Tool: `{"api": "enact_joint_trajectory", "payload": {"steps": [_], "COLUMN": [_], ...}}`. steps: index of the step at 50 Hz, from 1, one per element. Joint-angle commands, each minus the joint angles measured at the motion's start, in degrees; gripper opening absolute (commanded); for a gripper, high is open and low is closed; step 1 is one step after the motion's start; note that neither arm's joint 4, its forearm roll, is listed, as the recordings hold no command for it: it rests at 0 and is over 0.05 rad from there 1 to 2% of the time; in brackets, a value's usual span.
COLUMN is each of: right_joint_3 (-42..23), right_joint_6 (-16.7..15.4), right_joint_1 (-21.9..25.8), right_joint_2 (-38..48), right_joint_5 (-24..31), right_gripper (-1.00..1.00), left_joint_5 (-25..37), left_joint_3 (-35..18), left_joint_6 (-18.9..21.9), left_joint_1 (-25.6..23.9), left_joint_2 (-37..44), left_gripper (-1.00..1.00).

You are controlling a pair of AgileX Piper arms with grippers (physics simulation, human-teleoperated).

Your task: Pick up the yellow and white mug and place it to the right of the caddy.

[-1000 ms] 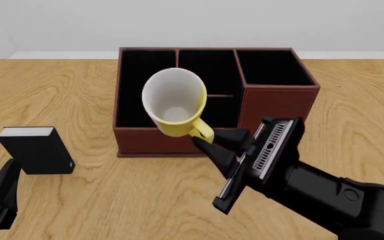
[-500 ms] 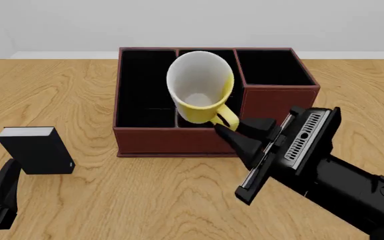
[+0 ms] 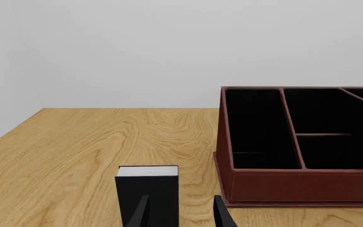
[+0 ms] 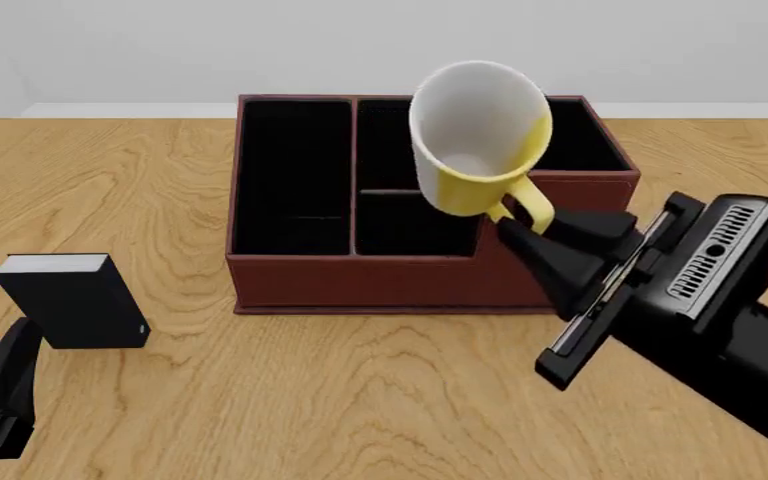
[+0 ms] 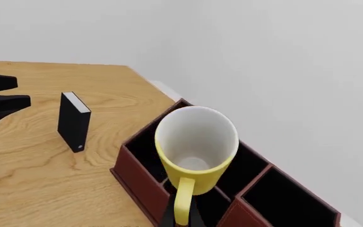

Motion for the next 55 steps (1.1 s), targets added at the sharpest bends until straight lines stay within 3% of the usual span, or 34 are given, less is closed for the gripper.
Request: {"api": "enact_joint_trajectory", "payload": {"steps": [1, 55], "right_joint_3": [0.31, -1.17], "right_joint_6": [0.31, 1.09], "right_joint_1": [-2.98, -14.18], "right_joint_2": [-4.95, -17.98], "right_joint_5": [3.32, 16.01], "right_gripper": [-1.00, -1.00], "left_joint_5": [0.00, 0.00], "left_joint_3": [0.00, 0.00], "left_joint_6": [0.00, 0.00], "left_joint_1": [0.00, 0.00], "left_joint_2": [0.00, 0.00], "left_gripper": [1.00, 1.00]}}
